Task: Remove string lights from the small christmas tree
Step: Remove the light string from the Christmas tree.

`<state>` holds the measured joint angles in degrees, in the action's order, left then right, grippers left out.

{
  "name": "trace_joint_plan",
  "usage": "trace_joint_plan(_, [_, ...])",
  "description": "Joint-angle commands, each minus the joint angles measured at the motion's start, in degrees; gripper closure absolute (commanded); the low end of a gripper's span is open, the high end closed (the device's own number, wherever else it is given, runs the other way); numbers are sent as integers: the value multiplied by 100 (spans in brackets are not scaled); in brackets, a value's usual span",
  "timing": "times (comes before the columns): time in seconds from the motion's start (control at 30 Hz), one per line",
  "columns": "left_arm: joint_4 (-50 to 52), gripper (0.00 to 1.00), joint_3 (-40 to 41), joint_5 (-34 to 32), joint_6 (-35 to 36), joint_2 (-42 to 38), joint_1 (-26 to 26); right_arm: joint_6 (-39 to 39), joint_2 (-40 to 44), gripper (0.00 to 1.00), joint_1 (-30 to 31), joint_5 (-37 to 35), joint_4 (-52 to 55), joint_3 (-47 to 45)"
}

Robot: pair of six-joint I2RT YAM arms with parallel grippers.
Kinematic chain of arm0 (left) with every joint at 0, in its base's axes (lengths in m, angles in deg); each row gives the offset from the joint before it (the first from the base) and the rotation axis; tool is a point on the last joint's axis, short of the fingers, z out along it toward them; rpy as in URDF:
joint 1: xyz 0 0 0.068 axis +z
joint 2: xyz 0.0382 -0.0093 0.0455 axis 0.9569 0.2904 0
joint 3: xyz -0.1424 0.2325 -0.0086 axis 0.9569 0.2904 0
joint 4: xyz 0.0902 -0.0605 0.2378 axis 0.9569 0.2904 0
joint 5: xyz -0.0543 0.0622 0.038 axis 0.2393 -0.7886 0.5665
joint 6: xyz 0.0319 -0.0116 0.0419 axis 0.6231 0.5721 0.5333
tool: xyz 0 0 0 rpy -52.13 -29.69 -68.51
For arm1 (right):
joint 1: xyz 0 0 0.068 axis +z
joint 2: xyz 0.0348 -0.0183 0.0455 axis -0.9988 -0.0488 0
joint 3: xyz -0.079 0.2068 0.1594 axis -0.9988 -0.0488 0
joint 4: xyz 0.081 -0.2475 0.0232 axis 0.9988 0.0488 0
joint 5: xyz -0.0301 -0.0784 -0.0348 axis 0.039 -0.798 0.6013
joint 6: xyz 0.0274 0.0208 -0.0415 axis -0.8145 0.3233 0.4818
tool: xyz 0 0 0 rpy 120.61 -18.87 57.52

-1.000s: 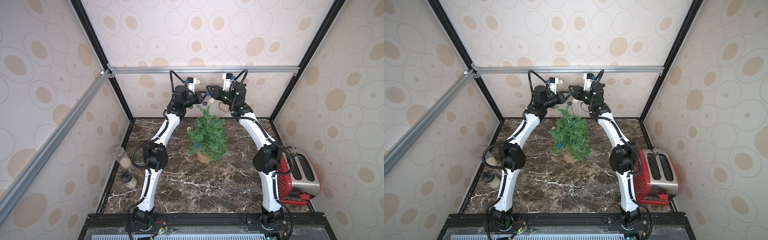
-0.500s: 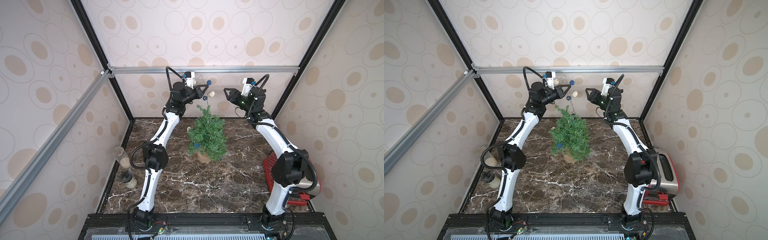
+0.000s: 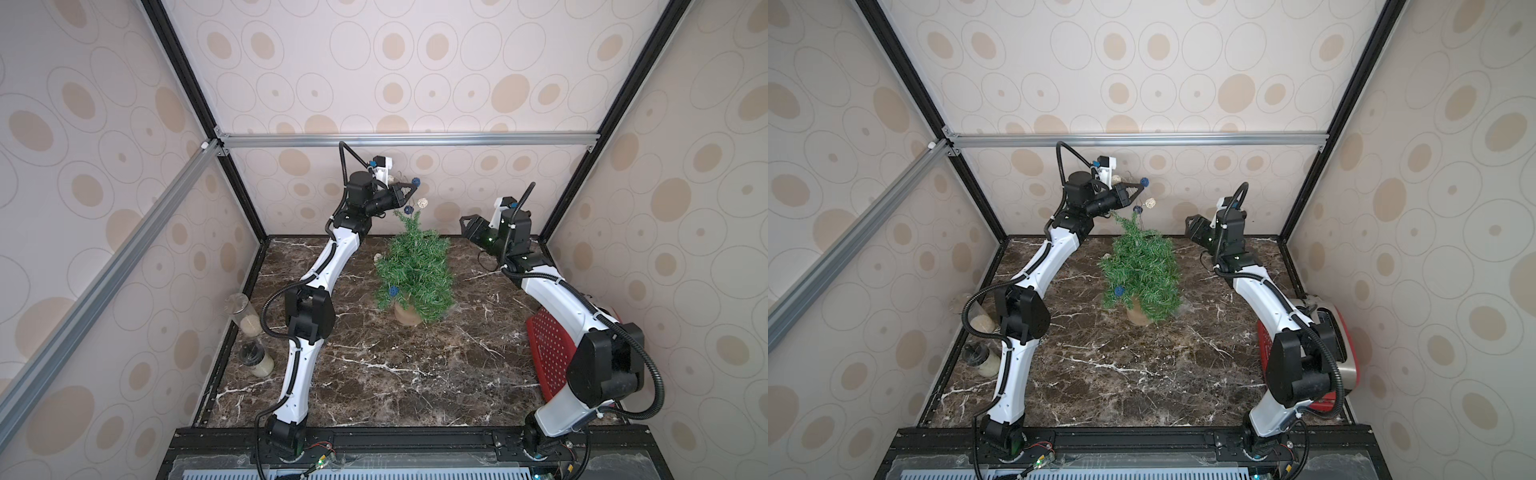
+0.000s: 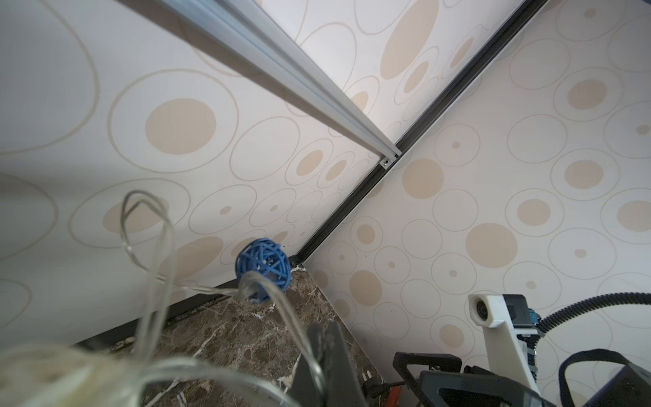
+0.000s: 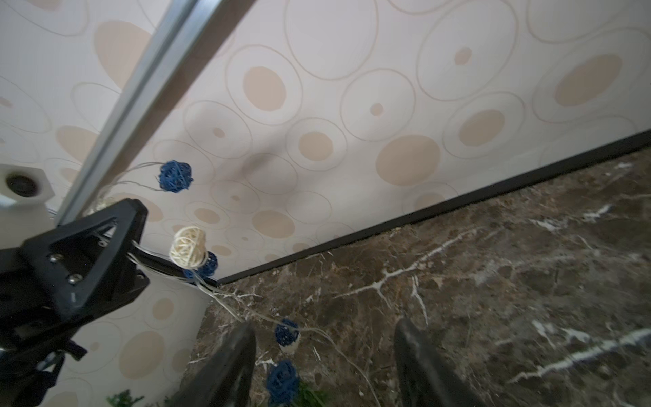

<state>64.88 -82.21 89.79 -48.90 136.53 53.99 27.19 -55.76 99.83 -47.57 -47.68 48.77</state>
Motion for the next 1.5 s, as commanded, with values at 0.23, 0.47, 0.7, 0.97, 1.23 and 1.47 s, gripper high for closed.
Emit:
trace_joint_plan(0.23, [-92, 100, 75, 17, 100, -357, -9, -394, 274, 37, -146, 82, -302, -963])
trace_joint_plan(0.47, [-125, 100, -149, -47, -58, -193, -13, -359, 467, 46, -146, 280, -314, -1622])
trace_joint_plan(0.7, [-13, 100, -148, -112, 19, -221, -16, -39, 514, 51, -35, 889, -645, -2155])
trace_joint_plan(0.97, [30, 100, -106, -120, 40, -251, -9, 269, -42, 47, 296, 1349, -2041, -2777])
trace_joint_plan(1.23, [57, 100, -87, -109, 48, -295, 16, 519, -645, 44, 299, 1810, -3321, -3064])
trace_joint_plan(1.47, [57, 100, -96, -95, 27, -305, 29, 475, -1132, 47, 294, 1920, -3784, -2830])
